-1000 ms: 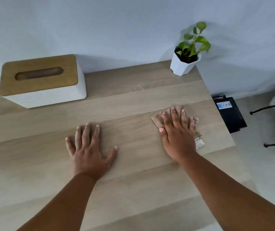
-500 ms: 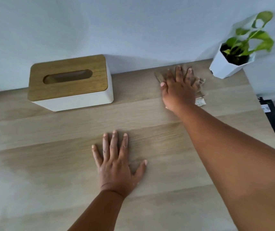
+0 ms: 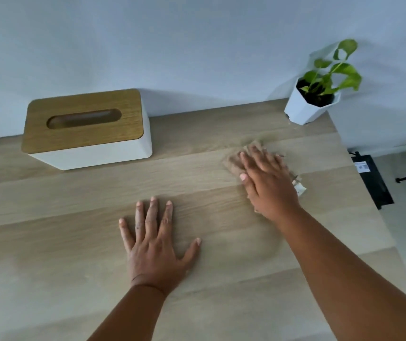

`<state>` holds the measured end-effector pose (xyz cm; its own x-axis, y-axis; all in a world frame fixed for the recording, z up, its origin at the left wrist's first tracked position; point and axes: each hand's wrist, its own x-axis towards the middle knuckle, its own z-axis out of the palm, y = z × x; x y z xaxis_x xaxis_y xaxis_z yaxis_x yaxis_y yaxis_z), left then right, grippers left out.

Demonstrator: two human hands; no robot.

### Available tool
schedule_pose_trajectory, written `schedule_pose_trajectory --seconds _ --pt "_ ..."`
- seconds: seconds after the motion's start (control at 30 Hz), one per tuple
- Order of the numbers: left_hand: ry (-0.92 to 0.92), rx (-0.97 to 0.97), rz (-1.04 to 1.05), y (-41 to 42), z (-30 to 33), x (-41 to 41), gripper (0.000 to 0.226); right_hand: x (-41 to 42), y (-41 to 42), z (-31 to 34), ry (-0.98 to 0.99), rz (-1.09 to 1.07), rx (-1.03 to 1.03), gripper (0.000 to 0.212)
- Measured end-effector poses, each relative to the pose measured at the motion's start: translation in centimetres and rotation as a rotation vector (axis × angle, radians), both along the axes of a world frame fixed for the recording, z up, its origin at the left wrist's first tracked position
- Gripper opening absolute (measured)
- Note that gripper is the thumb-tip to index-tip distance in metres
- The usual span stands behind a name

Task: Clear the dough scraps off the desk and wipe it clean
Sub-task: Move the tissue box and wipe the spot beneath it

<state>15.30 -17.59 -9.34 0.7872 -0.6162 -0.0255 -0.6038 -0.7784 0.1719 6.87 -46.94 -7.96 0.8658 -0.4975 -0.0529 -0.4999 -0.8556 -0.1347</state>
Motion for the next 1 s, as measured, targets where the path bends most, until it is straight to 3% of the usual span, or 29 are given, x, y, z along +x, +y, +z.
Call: schedule_pose_trajectory --seconds 0.17,0.27,0.43,0.53,0.63,0.8,1.0 --pt "-0.003 -0.008 -0.001 -0.1 0.1 0.0 0.100 7.2 -3.3 0.0 0.010 -0.386 0.002 0.060" --pt "0.002 -0.005 -0.003 -0.2 0.2 0.1 0.100 11.7 -3.2 0.1 -0.005 -0.450 0.057 0.059" --pt "0.013 -0.002 0.007 -0.1 0.4 0.0 0.100 13.9 3.0 0.5 -0.019 -0.082 0.016 0.056" --pt "0.012 -0.005 0.007 -0.1 0.3 0.0 0.100 10.1 5.7 0.5 -0.015 0.202 0.007 0.056" --pt "0.011 0.003 0.007 -0.1 0.2 0.0 0.099 3.5 4.4 0.1 -0.061 0.268 -0.002 0.051" --pt "0.002 -0.016 0.004 0.0 -0.1 0.0 0.100 -2.6 1.3 0.2 -0.121 -0.046 0.014 0.051" --pt "-0.001 -0.014 0.004 -0.3 -0.1 0.1 0.101 5.6 0.1 -0.2 -0.036 -0.426 0.014 0.062"
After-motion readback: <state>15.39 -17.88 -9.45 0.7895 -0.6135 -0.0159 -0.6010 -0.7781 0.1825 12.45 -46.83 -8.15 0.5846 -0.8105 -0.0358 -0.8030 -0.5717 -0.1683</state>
